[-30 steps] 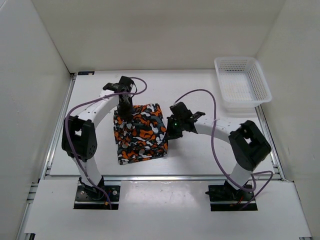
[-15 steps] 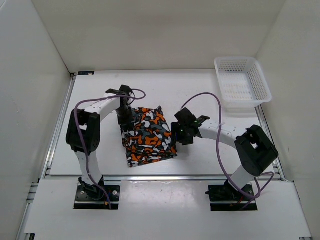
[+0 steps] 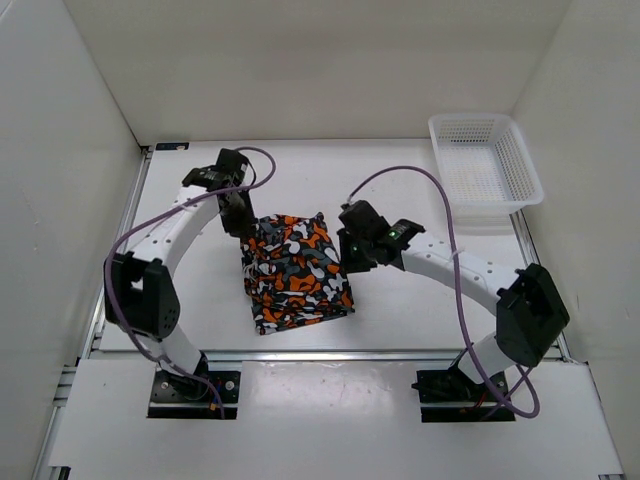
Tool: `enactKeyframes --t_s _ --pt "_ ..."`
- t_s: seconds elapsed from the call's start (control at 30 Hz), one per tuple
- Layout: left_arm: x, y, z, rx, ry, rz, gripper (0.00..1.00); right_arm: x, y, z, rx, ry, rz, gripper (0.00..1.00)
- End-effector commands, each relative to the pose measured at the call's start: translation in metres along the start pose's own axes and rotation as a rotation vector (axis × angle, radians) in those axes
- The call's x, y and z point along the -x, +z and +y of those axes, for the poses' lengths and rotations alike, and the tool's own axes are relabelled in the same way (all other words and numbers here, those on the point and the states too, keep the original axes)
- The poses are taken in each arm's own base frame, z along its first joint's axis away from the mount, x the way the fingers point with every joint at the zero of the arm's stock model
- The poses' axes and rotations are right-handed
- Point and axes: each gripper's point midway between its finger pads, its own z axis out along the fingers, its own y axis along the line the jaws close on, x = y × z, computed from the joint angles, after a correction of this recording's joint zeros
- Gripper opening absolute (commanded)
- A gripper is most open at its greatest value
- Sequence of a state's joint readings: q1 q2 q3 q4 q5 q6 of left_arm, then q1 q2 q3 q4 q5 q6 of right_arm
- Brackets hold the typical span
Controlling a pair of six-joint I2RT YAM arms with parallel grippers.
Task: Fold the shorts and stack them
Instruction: Fold the shorts
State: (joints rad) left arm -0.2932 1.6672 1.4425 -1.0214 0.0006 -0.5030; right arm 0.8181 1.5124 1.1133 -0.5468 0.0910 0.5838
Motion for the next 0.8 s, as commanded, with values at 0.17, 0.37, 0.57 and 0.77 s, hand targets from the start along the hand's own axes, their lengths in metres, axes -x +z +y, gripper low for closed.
enactKeyframes --t_s 0.17,0.37,0.57,0.77 --pt "-0.037 0.045 0.001 0.006 -0.026 0.094 0.1 0.042 0.041 0.039 0.056 -0.054 0.024 0.08" --pt "-0.048 0.09 0.017 0.107 -0.003 0.176 0.1 0.053 0.102 0.036 0.012 -0.072 0.086 0.06" --pt "-0.025 0.076 0.007 0.083 0.017 0.117 0.1 0.054 0.117 0.021 -0.02 -0.035 0.11 0.05" --pt "0.005 0.02 0.002 0.079 0.027 -0.003 0.13 0.087 0.044 0.026 0.016 -0.039 -0.055 0.33"
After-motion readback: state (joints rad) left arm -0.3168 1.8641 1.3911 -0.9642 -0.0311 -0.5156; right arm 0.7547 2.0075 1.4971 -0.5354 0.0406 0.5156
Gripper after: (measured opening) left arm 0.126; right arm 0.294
